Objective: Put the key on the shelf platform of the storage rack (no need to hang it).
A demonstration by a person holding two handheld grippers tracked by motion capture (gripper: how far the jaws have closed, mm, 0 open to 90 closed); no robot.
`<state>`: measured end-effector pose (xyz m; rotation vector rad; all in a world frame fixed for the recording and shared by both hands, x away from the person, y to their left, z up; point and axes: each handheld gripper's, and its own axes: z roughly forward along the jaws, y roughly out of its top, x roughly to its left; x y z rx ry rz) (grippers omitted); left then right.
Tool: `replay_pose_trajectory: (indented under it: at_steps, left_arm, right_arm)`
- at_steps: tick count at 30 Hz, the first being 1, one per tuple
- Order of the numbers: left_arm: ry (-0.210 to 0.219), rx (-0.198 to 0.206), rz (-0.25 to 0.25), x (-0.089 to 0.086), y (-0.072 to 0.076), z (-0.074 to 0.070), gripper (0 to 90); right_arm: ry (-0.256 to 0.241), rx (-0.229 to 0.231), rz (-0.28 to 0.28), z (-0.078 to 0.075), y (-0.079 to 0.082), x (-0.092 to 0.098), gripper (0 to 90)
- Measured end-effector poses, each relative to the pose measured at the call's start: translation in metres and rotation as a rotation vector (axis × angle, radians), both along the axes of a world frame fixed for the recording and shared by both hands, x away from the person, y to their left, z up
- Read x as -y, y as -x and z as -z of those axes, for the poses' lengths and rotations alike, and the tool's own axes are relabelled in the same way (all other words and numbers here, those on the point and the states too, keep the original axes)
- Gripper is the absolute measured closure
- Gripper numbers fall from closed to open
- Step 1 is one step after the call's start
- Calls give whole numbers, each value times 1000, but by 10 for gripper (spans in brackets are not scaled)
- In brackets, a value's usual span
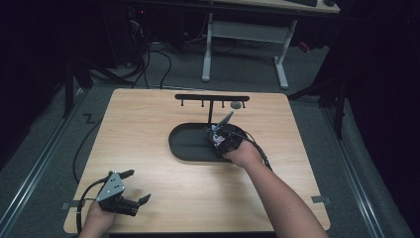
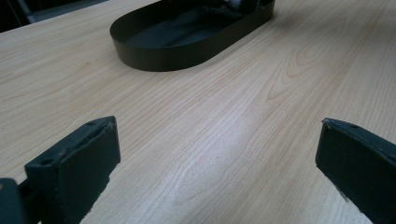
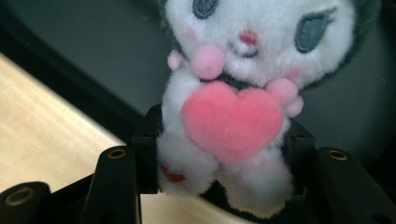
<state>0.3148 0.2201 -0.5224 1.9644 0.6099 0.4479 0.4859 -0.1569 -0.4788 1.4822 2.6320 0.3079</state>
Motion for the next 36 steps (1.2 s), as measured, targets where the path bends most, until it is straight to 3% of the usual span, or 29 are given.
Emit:
replay_pose_trajectory:
  at_steps: [5,12,16,26,30,36]
  left_arm:
    - [2,0,2,1,-1,0,5]
    - [0,1,9,3,1,0,5]
    - [-9,1,13,4,1,0,5]
    - [-22,2,12,6,0,1,11]
    - [-23,4,3,7,0,2,23]
    - [-30,11,1,9,0,3,35]
  right_arm:
    - [-11,28,15,2,-6,-3,441]
    - [2,53,17,-3,0,-4,275]
    - [-24,69,29,-14,6,-3,271]
    - [-63,139,-1,-33,22,3,288]
    - [-99,167,-8,-36,32,9,314]
    - [-102,230,-43,-37,50,20,318]
